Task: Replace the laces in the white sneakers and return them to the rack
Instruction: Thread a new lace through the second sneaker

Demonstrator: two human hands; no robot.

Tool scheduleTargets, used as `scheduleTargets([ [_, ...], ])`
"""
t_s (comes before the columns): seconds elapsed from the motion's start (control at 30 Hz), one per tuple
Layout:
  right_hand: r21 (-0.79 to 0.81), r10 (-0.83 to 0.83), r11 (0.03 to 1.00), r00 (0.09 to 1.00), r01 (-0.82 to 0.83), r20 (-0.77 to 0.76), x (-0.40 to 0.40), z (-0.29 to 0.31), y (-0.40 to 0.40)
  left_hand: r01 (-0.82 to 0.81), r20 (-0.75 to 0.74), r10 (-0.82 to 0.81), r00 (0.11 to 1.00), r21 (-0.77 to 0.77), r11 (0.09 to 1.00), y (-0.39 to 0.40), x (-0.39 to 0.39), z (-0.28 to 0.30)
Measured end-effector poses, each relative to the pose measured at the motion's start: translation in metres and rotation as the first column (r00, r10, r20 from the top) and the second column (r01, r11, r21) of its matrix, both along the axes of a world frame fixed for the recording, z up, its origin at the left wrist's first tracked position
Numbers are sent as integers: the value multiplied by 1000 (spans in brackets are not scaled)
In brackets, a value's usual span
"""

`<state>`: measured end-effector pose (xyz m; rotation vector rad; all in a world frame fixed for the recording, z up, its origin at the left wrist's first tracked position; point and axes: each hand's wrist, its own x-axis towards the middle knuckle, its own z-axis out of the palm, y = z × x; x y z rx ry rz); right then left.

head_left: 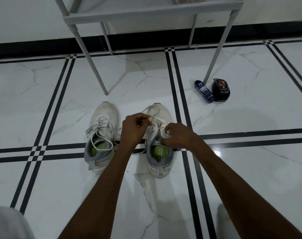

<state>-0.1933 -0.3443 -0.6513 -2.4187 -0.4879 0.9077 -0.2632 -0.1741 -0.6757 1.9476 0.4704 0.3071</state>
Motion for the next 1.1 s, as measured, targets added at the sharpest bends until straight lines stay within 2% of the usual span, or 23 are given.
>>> scheduleTargets([
  [0.13, -40, 5, 999, 954, 7, 300, -15, -14, 5, 40, -52, -35, 998, 101, 994, -11, 0, -7],
  [0.2, 12, -24, 1000, 906, 21, 423, -21, -25, 8, 89, -91, -76, 993, 145, 985, -16, 2, -9],
  [0.27, 92, -70, 995, 884, 31, 463, -24, -32, 8, 101, -153, -72, 986, 193, 976, -18, 3, -7],
  [0.33, 191, -180, 975, 902, 112, 393, -17, -38, 3, 93, -202, -44, 978, 238, 967, -20, 5, -2],
  [0.4, 316, -341, 903, 933, 289, 120, -6, -39, -7, 96, -240, -28, 970, 276, 956, -24, 6, 1],
  [0.47, 368, -414, 809, 889, 458, -196, 1, -37, -15, 121, -268, -26, 963, 343, 932, -28, 8, 5],
  [0.53, 373, -399, 775, 852, 511, -338, 2, -34, -19, 168, -304, -38, 952, 416, 894, -30, 12, 6],
  [0.8, 395, -378, 740, 823, 544, -424, 6, -36, -19, 244, -384, -22, 923, 539, 806, -36, 20, 1],
  [0.93, 391, -367, 741, 817, 546, -445, 7, -36, -19, 256, -410, -11, 912, 548, 797, -36, 23, -1],
  [1.1, 380, -380, 742, 814, 552, -439, 7, -37, -17, 339, -456, -25, 889, 621, 707, -38, 27, 3],
])
